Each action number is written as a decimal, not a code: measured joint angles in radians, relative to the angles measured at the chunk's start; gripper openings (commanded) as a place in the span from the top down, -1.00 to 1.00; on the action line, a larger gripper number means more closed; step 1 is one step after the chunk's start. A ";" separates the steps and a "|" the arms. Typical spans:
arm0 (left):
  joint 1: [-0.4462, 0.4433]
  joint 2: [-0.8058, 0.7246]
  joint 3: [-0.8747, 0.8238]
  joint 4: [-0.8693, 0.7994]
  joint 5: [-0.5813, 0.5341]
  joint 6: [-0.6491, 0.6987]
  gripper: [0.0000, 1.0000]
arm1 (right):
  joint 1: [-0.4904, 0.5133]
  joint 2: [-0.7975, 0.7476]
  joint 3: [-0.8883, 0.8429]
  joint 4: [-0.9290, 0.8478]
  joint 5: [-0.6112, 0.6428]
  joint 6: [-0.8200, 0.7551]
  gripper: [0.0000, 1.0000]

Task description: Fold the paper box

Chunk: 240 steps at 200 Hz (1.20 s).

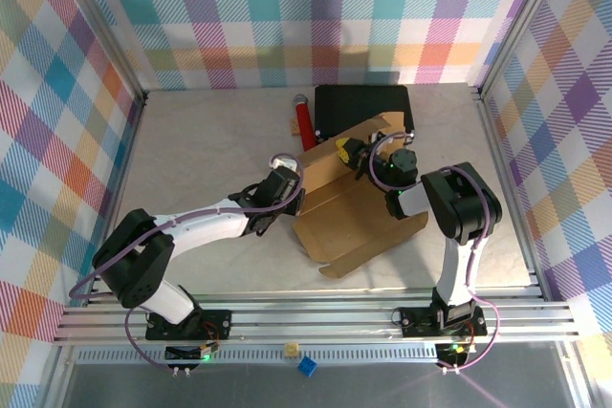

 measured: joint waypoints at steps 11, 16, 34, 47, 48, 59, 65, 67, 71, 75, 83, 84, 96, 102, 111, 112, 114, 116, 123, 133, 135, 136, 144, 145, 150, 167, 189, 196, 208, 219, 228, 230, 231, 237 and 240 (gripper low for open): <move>-0.006 0.000 0.000 0.000 -0.009 -0.005 -0.19 | -0.001 0.000 -0.007 0.008 -0.003 -0.002 1.00; -0.011 0.001 0.000 0.000 -0.013 -0.008 -0.19 | -0.001 0.000 -0.010 0.012 -0.003 -0.002 1.00; -0.019 0.003 0.000 0.000 -0.029 -0.018 -0.18 | -0.001 0.000 -0.017 0.025 -0.004 -0.002 1.00; -0.025 0.007 0.000 0.001 -0.042 -0.024 -0.15 | -0.001 0.000 -0.019 0.029 -0.006 -0.002 1.00; -0.026 0.008 0.000 0.001 -0.043 -0.025 -0.15 | -0.001 0.000 -0.019 0.029 -0.006 -0.002 1.00; -0.029 0.017 0.001 0.004 -0.055 -0.030 -0.11 | -0.002 0.000 -0.019 0.029 -0.009 -0.002 1.00; -0.031 0.026 0.004 0.004 -0.061 -0.035 -0.10 | -0.002 0.000 -0.019 0.029 -0.010 -0.002 1.00; -0.032 0.029 0.005 0.003 -0.063 -0.036 -0.09 | -0.002 0.000 -0.019 0.029 -0.010 -0.002 1.00; -0.032 0.035 0.009 0.002 -0.068 -0.042 -0.08 | -0.002 0.000 -0.019 0.029 -0.010 -0.002 1.00; -0.033 0.042 0.014 0.002 -0.071 -0.043 -0.07 | -0.002 0.000 -0.019 0.029 -0.010 -0.002 1.00; -0.037 0.060 0.027 -0.002 -0.082 -0.052 -0.05 | -0.002 0.000 -0.019 0.029 -0.010 -0.002 1.00; -0.037 0.063 0.030 -0.003 -0.085 -0.053 -0.05 | -0.002 0.000 -0.019 0.029 -0.010 -0.002 1.00; -0.043 0.088 0.052 -0.008 -0.108 -0.062 0.03 | -0.002 0.000 -0.019 0.029 -0.006 -0.002 1.00; -0.046 0.099 0.065 -0.014 -0.123 -0.069 0.07 | -0.003 0.000 -0.019 0.029 -0.002 -0.002 1.00; -0.050 0.115 0.084 -0.032 -0.144 -0.082 0.12 | -0.006 0.000 -0.019 0.029 0.000 -0.002 1.00; -0.051 0.117 0.087 -0.034 -0.147 -0.081 0.13 | -0.007 0.000 -0.019 0.029 0.000 -0.002 1.00; -0.051 0.121 0.093 -0.038 -0.151 -0.084 0.14 | -0.007 0.000 -0.019 0.029 0.002 -0.002 1.00; -0.051 0.125 0.096 -0.039 -0.155 -0.088 0.16 | -0.008 0.000 -0.019 0.029 0.003 -0.001 1.00; -0.052 0.140 0.116 -0.056 -0.171 -0.100 0.21 | -0.008 0.000 -0.019 0.029 0.006 -0.001 1.00; -0.058 0.158 0.137 -0.071 -0.192 -0.109 0.28 | -0.008 0.000 -0.019 0.029 0.013 0.001 1.00; -0.059 0.161 0.140 -0.076 -0.196 -0.113 0.29 | -0.008 0.000 -0.019 0.029 0.014 0.001 1.00; -0.059 0.164 0.143 -0.077 -0.199 -0.118 0.30 | -0.008 0.000 -0.019 0.029 0.014 0.002 1.00; -0.063 0.175 0.156 -0.089 -0.215 -0.131 0.33 | -0.008 0.000 -0.019 0.029 0.017 0.002 1.00; -0.063 0.177 0.158 -0.092 -0.217 -0.130 0.33 | -0.008 0.000 -0.019 0.029 0.017 0.002 1.00; -0.065 0.183 0.166 -0.100 -0.225 -0.138 0.35 | -0.008 0.000 -0.019 0.029 0.020 0.002 1.00; -0.068 0.205 0.191 -0.122 -0.254 -0.153 0.51 | -0.008 0.000 -0.019 0.029 0.027 0.003 1.00; -0.069 0.229 0.216 -0.143 -0.289 -0.174 0.53 | -0.008 0.000 -0.019 0.028 0.036 0.006 1.00; -0.070 0.235 0.221 -0.146 -0.297 -0.178 0.53 | -0.009 0.000 -0.019 0.028 0.038 0.006 1.00; -0.071 0.243 0.229 -0.152 -0.309 -0.186 0.50 | -0.010 0.000 -0.019 0.027 0.039 0.006 1.00; -0.074 0.247 0.235 -0.164 -0.319 -0.193 0.49 | -0.010 0.000 -0.019 0.027 0.039 0.006 1.00; -0.077 0.250 0.238 -0.167 -0.325 -0.203 0.50 | -0.010 0.000 -0.019 0.027 0.038 0.006 1.00; -0.077 0.250 0.238 -0.167 -0.327 -0.204 0.50 | -0.010 0.000 -0.019 0.027 0.037 0.006 1.00; -0.077 0.250 0.238 -0.167 -0.327 -0.204 0.50 | -0.010 0.000 -0.019 0.027 0.037 0.006 1.00; -0.078 0.251 0.238 -0.169 -0.331 -0.209 0.51 | -0.010 0.000 -0.019 0.027 0.035 0.006 1.00; -0.079 0.251 0.238 -0.169 -0.332 -0.210 0.51 | -0.010 0.000 -0.019 0.028 0.035 0.006 1.00</move>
